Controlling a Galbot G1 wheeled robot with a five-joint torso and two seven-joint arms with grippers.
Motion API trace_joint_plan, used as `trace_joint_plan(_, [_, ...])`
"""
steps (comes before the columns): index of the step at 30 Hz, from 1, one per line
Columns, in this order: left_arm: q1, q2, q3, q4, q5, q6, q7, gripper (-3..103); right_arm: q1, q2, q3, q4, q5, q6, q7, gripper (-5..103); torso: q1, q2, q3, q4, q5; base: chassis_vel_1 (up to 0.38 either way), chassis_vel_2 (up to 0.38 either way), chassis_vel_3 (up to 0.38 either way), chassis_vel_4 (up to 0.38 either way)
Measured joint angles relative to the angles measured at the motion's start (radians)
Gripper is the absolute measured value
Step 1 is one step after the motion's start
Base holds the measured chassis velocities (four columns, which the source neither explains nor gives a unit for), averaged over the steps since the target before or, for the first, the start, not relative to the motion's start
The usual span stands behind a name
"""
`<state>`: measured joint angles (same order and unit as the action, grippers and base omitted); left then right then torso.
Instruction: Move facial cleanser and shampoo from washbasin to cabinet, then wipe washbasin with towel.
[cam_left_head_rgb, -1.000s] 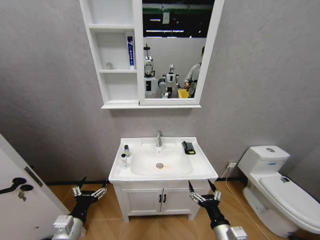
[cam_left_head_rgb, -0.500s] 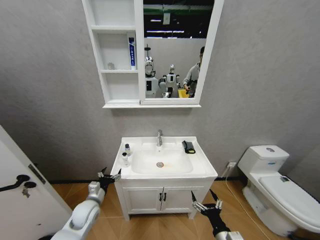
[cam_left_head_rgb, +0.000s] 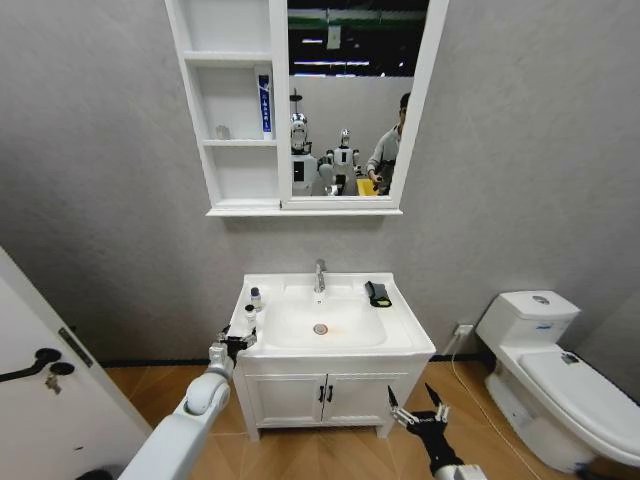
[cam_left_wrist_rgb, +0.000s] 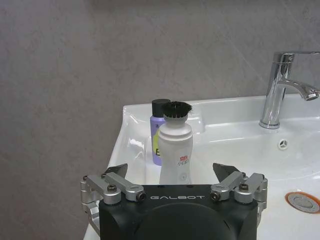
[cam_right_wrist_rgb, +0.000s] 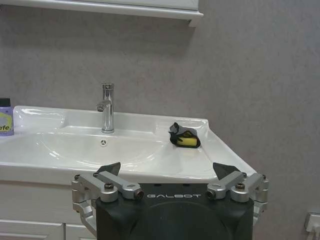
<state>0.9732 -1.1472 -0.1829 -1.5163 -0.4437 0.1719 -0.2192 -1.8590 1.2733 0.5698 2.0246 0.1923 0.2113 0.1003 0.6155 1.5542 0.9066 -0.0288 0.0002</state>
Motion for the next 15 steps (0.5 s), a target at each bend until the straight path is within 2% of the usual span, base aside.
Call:
trace_joint_plan(7, [-0.084, -0.074, 0.008, 0.12, 0.023, -0.027, -0.005, 95, -0.012, -0.013, 0.021, 0.013, 0.024, 0.003, 0.001, 100, 0.0, 0.0, 0.0, 0.0, -0.0002, 0.0, 0.0, 0.0, 0.0])
trace_joint_plan(9, [-0.093, -0.083, 0.006, 0.135, 0.024, -0.032, 0.003, 92, -0.015, -0.014, 0.025, 0.015, 0.026, 0.004, 0.001, 100, 0.0, 0.0, 0.0, 0.0, -0.0001, 0.0, 0.0, 0.0, 0.0])
trace_joint_plan(10, [-0.1, -0.098, 0.006, 0.153, 0.025, -0.034, 0.005, 81, -0.018, -0.015, 0.029, 0.019, 0.029, 0.006, 0.001, 100, 0.0, 0.0, 0.0, -0.0001, 0.0, 0.0, 0.0, 0.0, 0.0])
trace_joint_plan(11, [-0.102, -0.106, 0.006, 0.163, 0.025, -0.034, 0.005, 81, -0.019, -0.016, 0.031, 0.022, 0.033, 0.006, 0.001, 100, 0.0, 0.0, 0.0, -0.0001, -0.0001, 0.0, 0.0, 0.0, 0.0])
trace_joint_plan(12, [-0.103, -0.114, 0.005, 0.171, 0.027, -0.034, 0.004, 76, -0.021, -0.015, 0.033, 0.025, 0.035, 0.006, 0.002, 100, 0.0, 0.0, 0.0, 0.0, -0.0001, 0.0, 0.0, 0.0, 0.0])
trace_joint_plan(15, [-0.103, -0.123, 0.003, 0.178, 0.031, -0.033, 0.003, 70, -0.023, -0.015, 0.035, 0.029, 0.038, 0.007, 0.003, 100, 0.0, 0.0, 0.0, 0.0, -0.0001, 0.0, 0.0, 0.0, 0.0])
